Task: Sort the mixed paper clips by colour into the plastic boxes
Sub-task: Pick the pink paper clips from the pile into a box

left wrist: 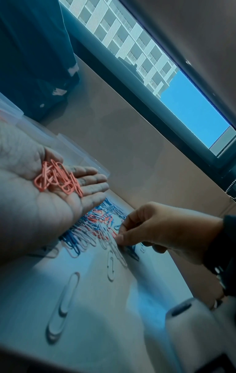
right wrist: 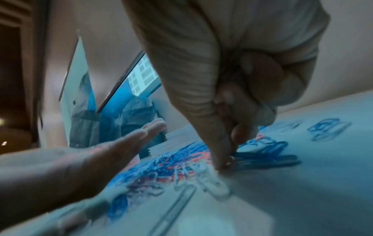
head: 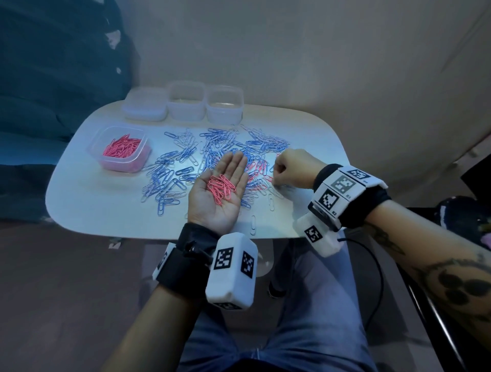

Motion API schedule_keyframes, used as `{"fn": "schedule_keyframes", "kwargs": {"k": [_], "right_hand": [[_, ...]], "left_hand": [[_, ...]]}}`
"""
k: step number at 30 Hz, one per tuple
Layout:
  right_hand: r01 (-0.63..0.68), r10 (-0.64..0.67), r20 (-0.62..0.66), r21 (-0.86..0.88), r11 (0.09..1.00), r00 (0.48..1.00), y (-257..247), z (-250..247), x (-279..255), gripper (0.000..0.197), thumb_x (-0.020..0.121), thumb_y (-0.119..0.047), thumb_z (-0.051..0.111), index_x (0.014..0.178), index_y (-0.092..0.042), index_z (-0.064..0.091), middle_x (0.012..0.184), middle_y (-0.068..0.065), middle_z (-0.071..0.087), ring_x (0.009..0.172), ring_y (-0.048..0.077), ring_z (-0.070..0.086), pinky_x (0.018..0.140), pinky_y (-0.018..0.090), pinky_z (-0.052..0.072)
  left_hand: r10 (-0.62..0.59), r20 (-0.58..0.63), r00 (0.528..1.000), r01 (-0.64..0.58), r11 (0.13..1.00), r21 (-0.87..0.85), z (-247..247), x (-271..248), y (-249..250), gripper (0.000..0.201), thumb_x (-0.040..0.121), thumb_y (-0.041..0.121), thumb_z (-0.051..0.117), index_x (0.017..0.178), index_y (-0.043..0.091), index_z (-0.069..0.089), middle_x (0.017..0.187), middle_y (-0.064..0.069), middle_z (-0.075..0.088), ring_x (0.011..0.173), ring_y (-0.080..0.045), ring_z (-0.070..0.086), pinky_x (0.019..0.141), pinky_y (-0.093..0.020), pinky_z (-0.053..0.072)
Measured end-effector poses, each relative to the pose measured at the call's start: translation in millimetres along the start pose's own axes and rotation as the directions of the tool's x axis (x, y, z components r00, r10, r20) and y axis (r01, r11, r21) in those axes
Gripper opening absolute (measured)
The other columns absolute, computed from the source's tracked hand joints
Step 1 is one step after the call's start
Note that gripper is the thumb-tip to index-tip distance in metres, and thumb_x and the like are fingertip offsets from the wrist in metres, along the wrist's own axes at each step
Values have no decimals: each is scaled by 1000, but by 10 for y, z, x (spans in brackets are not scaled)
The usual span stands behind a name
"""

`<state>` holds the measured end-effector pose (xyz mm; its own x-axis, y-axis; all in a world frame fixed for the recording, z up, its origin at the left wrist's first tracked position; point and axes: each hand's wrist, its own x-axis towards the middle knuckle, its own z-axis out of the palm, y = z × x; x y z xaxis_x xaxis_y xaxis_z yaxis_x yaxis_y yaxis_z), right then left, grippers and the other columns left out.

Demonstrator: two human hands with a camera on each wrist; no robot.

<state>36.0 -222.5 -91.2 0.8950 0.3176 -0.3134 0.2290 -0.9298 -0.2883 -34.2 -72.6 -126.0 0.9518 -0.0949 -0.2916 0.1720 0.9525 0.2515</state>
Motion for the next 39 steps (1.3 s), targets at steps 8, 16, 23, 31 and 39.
{"fn": "schedule_keyframes", "kwargs": {"k": [8,16,23,31,39], "right_hand": [[91,-36,-128,455,886,991,-92,-148,-127,12,83,-7,57,72,-13,59,73,4,57,63,2,51,56,15,37],[155,14,-278,578,801,961,-107,-271,-126,7,86,-12,61,84,-6,64,66,-5,54,47,-7,47,49,6,35],[-157,172,-96,142,977,980,321,-294,212,16,80,-23,70,75,-9,66,75,8,63,79,18,53,72,28,44],[-177,181,-5,178,968,984,135,-228,356,7,80,-12,68,83,-6,68,71,9,58,73,19,51,61,23,41],[-67,-1,95,706,705,995,-74,-422,45,20,80,-8,67,65,-16,57,48,-8,46,38,2,28,34,12,17]], "left_hand": [[-24,-60,998,25,1000,18,43,-4,-63,46,98,25,21,98,1,60,95,-14,68,107,-21,59,75,-35,55],[-65,5,998,65,996,-63,159,94,-165,44,90,18,30,87,-7,66,87,-22,70,73,-31,71,64,-40,57],[-41,11,999,42,998,-51,56,50,-40,64,99,25,20,78,-5,73,92,-19,70,80,-29,71,71,-39,56],[-34,-18,999,33,998,-49,93,16,-36,65,99,25,20,76,-6,72,91,-20,70,79,-30,71,68,-39,57],[-54,-79,995,54,999,6,150,39,-120,46,98,25,21,96,0,59,88,-16,69,107,-25,61,83,-38,52]]}}
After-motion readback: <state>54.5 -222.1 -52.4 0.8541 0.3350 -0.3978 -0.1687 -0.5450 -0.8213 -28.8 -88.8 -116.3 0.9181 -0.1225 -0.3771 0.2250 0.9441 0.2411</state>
